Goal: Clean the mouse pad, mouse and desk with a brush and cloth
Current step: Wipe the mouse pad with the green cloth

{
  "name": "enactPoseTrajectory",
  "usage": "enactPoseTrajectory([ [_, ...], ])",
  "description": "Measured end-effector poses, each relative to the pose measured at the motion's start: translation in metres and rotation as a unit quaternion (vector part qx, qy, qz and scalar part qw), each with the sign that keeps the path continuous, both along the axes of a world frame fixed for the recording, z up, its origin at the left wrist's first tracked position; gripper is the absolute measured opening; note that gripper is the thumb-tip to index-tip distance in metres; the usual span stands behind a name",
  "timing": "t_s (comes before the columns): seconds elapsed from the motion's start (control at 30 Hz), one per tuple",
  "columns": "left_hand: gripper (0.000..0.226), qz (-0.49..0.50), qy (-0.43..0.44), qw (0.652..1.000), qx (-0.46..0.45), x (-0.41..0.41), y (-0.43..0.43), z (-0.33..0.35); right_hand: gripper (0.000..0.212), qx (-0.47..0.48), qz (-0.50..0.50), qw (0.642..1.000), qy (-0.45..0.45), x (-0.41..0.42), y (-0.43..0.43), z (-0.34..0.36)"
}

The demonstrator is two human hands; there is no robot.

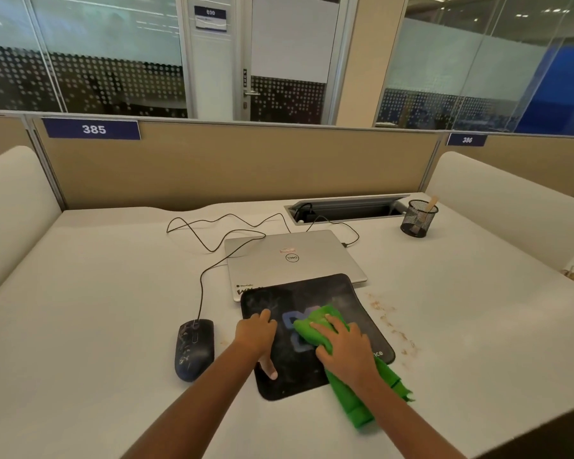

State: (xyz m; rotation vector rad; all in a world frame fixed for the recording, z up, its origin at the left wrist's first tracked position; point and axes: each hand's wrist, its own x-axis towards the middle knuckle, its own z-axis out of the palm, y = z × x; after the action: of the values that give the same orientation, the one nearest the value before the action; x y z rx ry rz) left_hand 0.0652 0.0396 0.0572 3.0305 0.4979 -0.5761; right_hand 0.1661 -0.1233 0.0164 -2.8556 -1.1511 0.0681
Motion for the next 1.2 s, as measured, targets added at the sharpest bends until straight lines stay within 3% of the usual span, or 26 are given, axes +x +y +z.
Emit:
enactPoseTrajectory([
  [0.13,0.085,0.006,-0.006,1.000,-0.013,0.004,0.002,-0.003,0.050,0.002,-0.120,0.992,0.027,0.041,-0.007,0.012],
  [0.27,0.096,0.018,-0.014,0.998,-0.052,0.007,0.007,-0.003,0.050,0.021,-0.194,0.980,0.050,0.050,0.007,0.017],
  [0.33,0.098,0.024,-0.009,0.997,-0.067,0.009,0.011,-0.001,0.051,0.007,-0.162,0.986,0.024,0.039,0.022,0.017],
  [0.5,0.086,0.020,-0.005,0.998,-0.062,0.021,0.015,0.004,0.052,-0.015,0.057,0.998,-0.020,0.001,0.054,-0.001],
  [0.63,0.083,0.024,-0.021,0.996,-0.082,0.022,0.018,0.000,0.050,-0.001,0.091,0.996,-0.020,0.032,0.045,0.004],
  [0.73,0.080,0.033,-0.040,0.993,-0.107,0.019,0.021,-0.006,0.050,0.018,-0.015,1.000,-0.019,0.066,0.026,0.007],
  [0.8,0.079,0.037,-0.047,0.991,-0.116,0.018,0.022,-0.009,0.051,0.059,-0.138,0.989,0.019,0.078,0.018,0.011],
  [0.87,0.079,0.036,-0.055,0.991,-0.120,0.017,0.022,-0.010,0.052,0.073,-0.200,0.977,0.034,0.077,0.022,0.014],
  [1.0,0.082,0.030,-0.062,0.990,-0.120,0.016,0.024,-0.010,0.054,0.054,-0.054,0.996,-0.052,0.034,0.057,0.004],
  [1.1,0.087,0.037,-0.063,0.990,-0.121,0.016,0.024,-0.008,0.053,0.048,0.071,0.995,-0.046,0.005,0.078,-0.005],
  [1.2,0.085,0.041,-0.062,0.988,-0.132,0.014,0.024,-0.008,0.051,0.035,0.094,0.994,-0.033,0.018,0.075,-0.001],
])
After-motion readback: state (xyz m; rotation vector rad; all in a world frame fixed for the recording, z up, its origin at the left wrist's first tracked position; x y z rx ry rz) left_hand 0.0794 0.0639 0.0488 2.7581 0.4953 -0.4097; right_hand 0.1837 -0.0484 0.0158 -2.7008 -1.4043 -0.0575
